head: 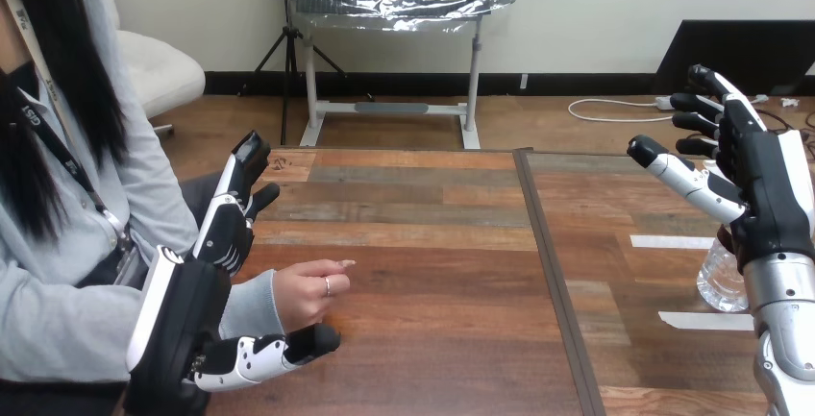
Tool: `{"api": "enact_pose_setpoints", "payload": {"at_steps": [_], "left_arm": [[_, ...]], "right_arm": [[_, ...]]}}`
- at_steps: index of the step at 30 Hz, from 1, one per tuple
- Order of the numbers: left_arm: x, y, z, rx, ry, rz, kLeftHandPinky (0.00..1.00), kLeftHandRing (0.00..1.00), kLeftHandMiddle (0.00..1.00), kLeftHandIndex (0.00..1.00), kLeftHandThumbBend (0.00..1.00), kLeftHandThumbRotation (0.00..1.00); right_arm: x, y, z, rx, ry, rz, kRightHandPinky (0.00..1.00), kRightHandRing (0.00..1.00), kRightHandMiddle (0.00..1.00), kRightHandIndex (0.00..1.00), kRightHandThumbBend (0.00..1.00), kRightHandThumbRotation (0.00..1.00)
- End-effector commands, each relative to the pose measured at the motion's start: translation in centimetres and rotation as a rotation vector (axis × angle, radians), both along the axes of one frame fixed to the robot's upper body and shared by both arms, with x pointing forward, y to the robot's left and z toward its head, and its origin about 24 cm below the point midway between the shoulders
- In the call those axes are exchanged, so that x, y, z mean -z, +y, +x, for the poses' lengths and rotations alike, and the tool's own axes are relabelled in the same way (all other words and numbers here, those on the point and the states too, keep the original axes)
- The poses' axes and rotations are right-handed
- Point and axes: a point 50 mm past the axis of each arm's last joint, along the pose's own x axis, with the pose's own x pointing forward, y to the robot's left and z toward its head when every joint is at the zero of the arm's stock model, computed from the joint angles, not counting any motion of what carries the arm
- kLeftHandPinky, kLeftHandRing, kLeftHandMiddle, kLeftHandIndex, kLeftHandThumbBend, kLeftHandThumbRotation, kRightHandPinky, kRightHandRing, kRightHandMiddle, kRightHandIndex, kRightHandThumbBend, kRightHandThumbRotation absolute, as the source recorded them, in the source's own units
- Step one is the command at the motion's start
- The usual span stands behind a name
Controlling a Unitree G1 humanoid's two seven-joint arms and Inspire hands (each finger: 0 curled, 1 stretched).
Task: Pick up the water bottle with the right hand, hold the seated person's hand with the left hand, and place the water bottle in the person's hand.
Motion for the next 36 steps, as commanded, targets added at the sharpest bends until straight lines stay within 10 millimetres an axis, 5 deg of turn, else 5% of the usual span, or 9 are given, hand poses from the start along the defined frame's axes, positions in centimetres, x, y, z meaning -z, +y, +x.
{"api": "enact_pose_setpoints", "payload": {"at_steps": [1, 23, 36], "left_arm": [[-1.3, 0.1, 1.1, 0.013, -0.068, 0.012, 0.94, 1.00, 1.00, 1.00, 1.00, 0.55], [-1.2, 0.0, 1.2, 0.011, -0.070, 0.017, 0.93, 0.99, 1.00, 0.99, 1.00, 0.56], [-1.1, -0.1, 1.2, 0.011, -0.056, 0.009, 0.93, 0.99, 1.00, 0.99, 1.00, 0.55]], "right_arm": [[-2.0, -0.1, 0.8, -0.003, -0.075, -0.003, 0.73, 0.81, 0.82, 0.89, 1.00, 0.51], [-2.7, -0.3, 0.7, -0.004, -0.132, -0.008, 0.73, 0.82, 0.82, 0.89, 1.00, 0.51], [-3.6, -1.4, 0.8, 0.083, -0.208, -0.011, 0.83, 0.89, 0.84, 0.92, 1.00, 0.49]]}}
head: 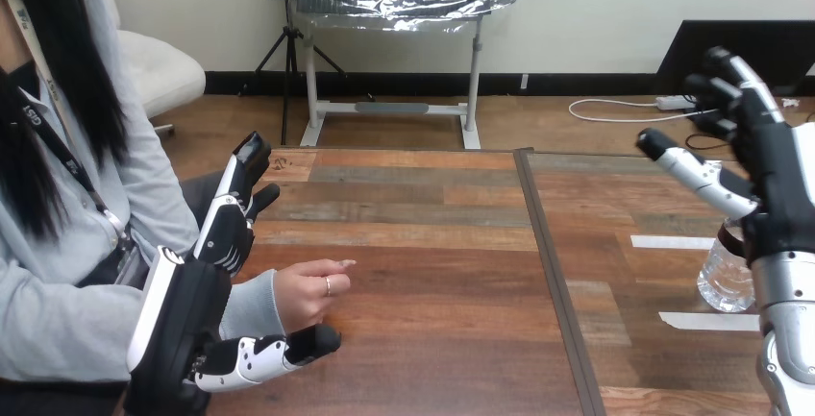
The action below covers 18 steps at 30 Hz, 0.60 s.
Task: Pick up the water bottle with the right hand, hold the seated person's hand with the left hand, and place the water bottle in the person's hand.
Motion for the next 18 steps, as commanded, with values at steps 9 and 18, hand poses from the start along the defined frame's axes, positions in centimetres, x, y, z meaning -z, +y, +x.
{"api": "enact_pose_setpoints", "payload": {"at_steps": [9, 18], "left_arm": [[-1.0, -0.2, 1.2, 0.015, -0.055, 0.002, 0.93, 0.99, 1.00, 0.99, 1.00, 0.55], [-1.0, -0.2, 1.2, 0.015, -0.056, 0.002, 0.93, 0.99, 1.00, 0.99, 1.00, 0.55]], "right_arm": [[-3.6, -2.4, 1.2, 0.163, -0.144, -0.035, 0.84, 0.89, 0.85, 0.93, 1.00, 0.53], [-3.8, -4.2, 1.3, 0.244, -0.120, -0.026, 0.89, 0.91, 0.86, 0.96, 1.00, 0.55]]}}
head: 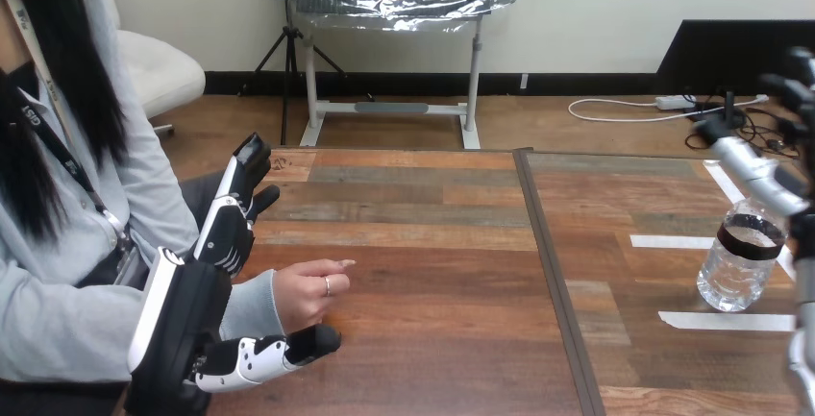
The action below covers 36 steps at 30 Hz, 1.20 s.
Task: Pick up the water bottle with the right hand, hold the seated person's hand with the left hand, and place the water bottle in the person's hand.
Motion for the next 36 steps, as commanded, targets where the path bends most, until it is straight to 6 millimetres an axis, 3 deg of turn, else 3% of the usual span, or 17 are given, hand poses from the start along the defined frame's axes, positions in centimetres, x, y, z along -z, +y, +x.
{"api": "enact_pose_setpoints", "payload": {"at_steps": [1, 15, 36], "left_arm": [[-1.1, -0.2, 1.2, 0.017, -0.061, 0.003, 0.93, 0.99, 1.00, 0.99, 1.00, 0.55], [-1.0, -0.2, 1.1, 0.021, -0.063, -0.005, 0.93, 0.99, 1.00, 1.00, 1.00, 0.53], [-1.1, 0.0, 0.9, 0.023, -0.061, 0.004, 0.93, 0.99, 1.00, 1.00, 1.00, 0.53]], "right_arm": [[-3.9, -1.4, 1.6, 0.044, -0.116, -0.026, 0.90, 0.91, 0.86, 0.96, 1.00, 0.55], [-3.7, -3.3, 1.3, 0.124, -0.062, -0.001, 0.95, 0.94, 0.87, 0.99, 1.00, 0.52], [-2.5, -4.4, 0.7, 0.194, 0.035, 0.005, 0.87, 0.91, 0.85, 0.97, 1.00, 0.45]]}}
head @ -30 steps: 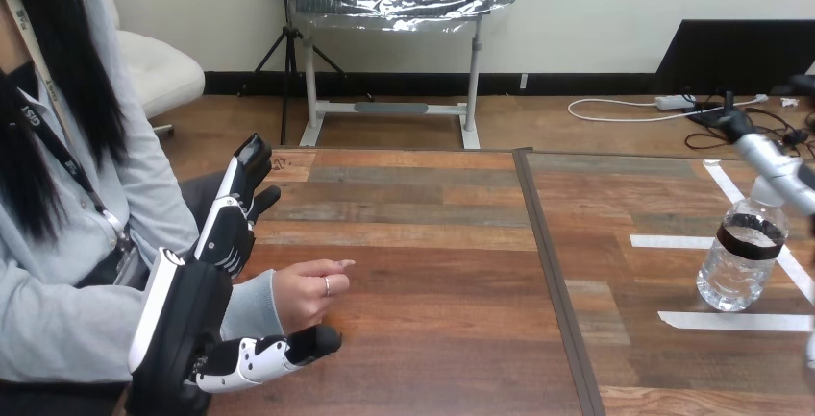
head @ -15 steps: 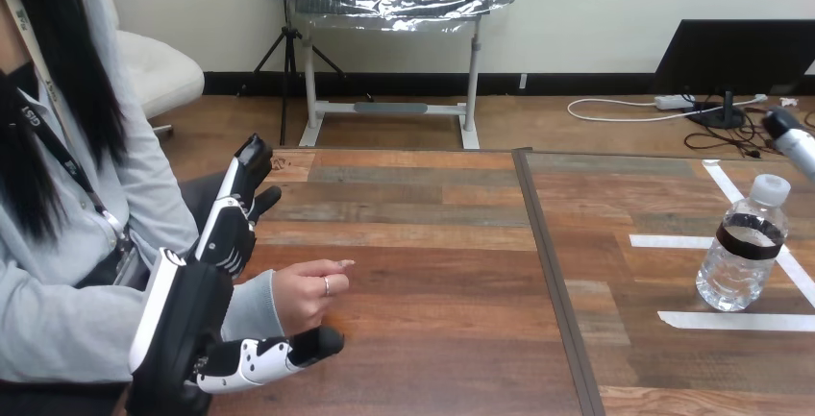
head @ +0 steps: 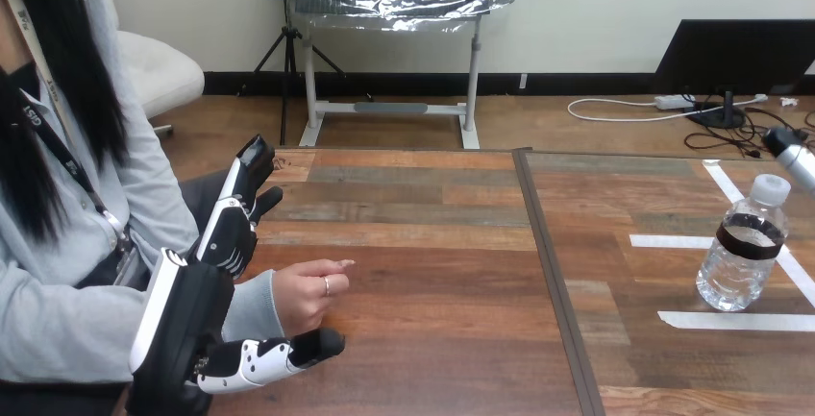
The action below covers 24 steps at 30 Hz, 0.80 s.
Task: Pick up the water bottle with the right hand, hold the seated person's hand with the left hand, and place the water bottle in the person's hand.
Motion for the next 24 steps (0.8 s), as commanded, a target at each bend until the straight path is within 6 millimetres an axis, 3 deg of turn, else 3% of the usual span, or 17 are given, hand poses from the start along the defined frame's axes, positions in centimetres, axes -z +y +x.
{"api": "enact_pose_setpoints", "payload": {"at_steps": [1, 16, 24], "left_arm": [[-1.1, 0.1, 0.9, 0.013, -0.063, 0.003, 0.93, 0.99, 1.00, 1.00, 1.00, 0.53], [-1.2, 0.1, 0.9, 0.011, -0.067, 0.007, 0.93, 0.99, 1.00, 1.00, 1.00, 0.54], [-1.2, 0.1, 0.8, 0.015, -0.068, 0.005, 0.94, 1.00, 1.00, 1.00, 1.00, 0.53]], "right_arm": [[-2.6, -0.1, 1.6, 0.006, -0.065, -0.018, 0.87, 0.91, 0.85, 0.97, 1.00, 0.45], [-0.9, -0.3, 1.3, 0.032, 0.059, 0.009, 0.86, 0.90, 0.85, 0.95, 1.00, 0.48], [0.1, -0.2, 1.3, 0.030, 0.127, 0.026, 0.79, 0.87, 0.85, 0.94, 1.00, 0.48]]}}
